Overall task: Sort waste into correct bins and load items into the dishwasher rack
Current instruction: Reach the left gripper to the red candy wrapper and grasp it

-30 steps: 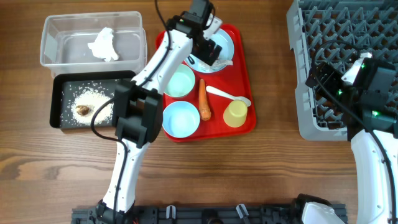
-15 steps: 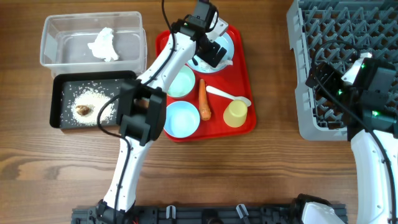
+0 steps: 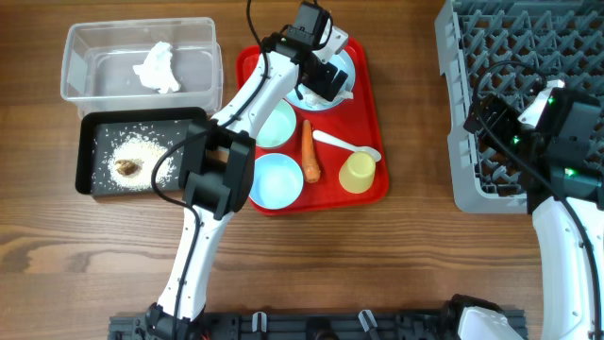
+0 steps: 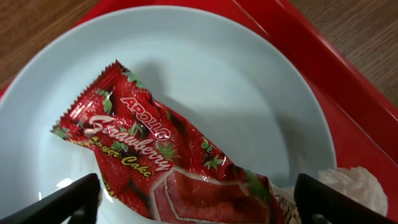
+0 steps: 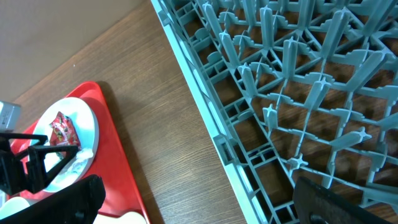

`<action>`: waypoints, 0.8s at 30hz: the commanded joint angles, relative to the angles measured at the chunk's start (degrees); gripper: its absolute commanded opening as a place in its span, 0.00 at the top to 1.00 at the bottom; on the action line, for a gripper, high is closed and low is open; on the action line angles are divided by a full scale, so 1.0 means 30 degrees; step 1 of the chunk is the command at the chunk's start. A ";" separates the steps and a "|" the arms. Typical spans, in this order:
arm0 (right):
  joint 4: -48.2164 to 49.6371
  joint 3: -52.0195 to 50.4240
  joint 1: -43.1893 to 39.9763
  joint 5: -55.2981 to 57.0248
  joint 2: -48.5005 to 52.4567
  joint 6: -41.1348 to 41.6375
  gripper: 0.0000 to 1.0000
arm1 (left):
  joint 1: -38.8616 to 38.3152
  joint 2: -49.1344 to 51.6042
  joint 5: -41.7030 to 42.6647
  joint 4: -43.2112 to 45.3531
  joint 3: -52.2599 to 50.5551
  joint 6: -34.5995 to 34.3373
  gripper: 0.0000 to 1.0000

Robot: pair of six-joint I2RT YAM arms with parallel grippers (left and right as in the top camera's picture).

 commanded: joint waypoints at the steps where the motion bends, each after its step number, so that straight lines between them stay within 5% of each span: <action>1: 0.0044 0.0219 -0.0029 -0.0328 0.0138 0.0146 0.00 | 0.0036 0.1064 0.0379 0.0066 0.0117 -0.0678 0.08; 6: 0.0051 0.0219 -0.0029 -0.0328 0.0138 0.0146 0.00 | 0.0036 0.1180 0.0379 0.0138 0.0117 -0.1071 0.21; 17: 0.0051 0.0219 -0.0029 -0.0321 0.0138 0.0146 0.00 | -0.0022 0.1173 0.0372 0.0211 0.0124 -0.1078 0.93; 24: 0.0044 0.0219 -0.0029 -0.0321 0.0138 0.0138 0.00 | -0.0044 0.0583 0.0350 0.0189 0.0124 -0.1945 0.96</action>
